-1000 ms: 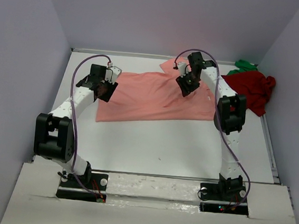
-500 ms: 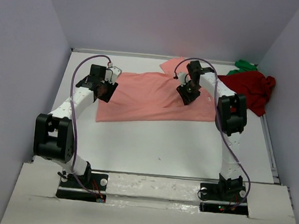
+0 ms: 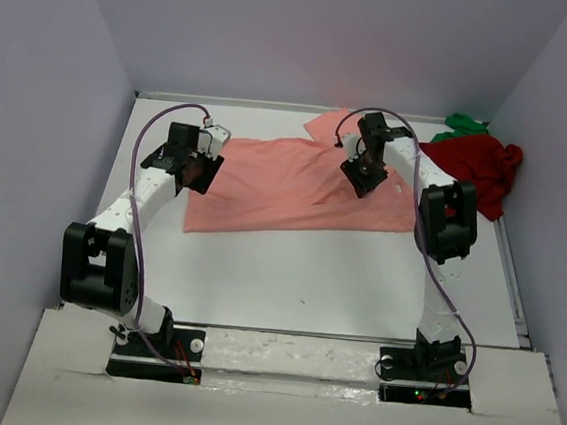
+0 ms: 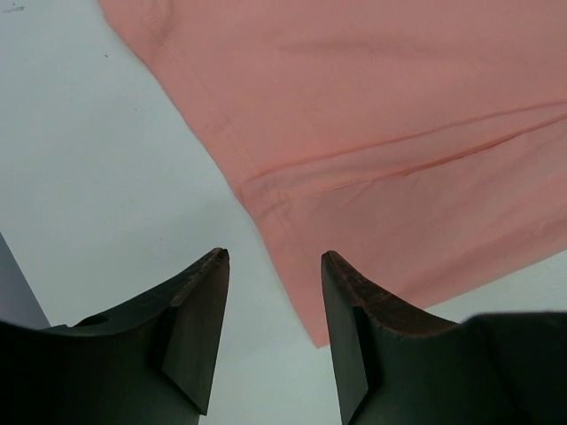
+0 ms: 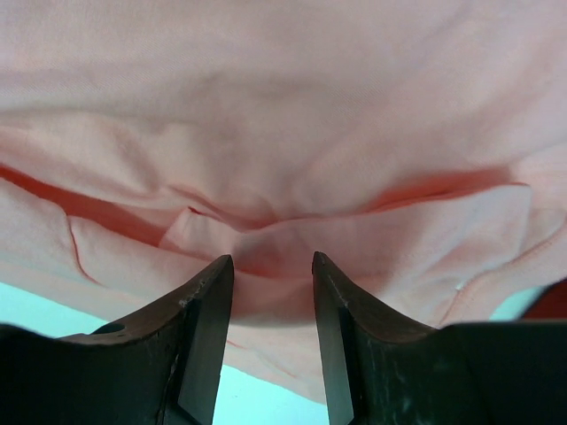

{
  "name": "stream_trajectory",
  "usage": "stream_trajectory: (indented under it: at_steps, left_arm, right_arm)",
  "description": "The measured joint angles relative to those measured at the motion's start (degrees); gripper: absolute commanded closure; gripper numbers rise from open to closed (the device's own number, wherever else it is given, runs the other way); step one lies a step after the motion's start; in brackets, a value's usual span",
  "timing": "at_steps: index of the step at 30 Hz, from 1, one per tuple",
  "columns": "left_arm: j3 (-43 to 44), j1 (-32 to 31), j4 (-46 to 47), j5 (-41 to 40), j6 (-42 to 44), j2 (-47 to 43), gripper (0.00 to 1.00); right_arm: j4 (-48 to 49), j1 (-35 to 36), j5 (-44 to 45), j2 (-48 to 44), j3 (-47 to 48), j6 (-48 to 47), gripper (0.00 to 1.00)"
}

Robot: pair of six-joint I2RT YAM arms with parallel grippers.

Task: Fold and stack the t-shirts
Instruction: Fold the tshirt

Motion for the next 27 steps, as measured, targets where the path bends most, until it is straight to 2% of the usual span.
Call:
stream_trajectory:
  at_steps: [11,27]
  left_arm:
    - [-0.9,0.0,0.0,0.3,0.0,-0.1,0.42]
    - [-1.7,0.0,-0.5,0.4,0.1,-0.1,0.42]
  right_arm:
    - [0.7,0.0,2.2,-4.1,-2.1,0.0,0.53]
    - [2.1,0.0,3.2,-7.2,-11.0,0.0,0.53]
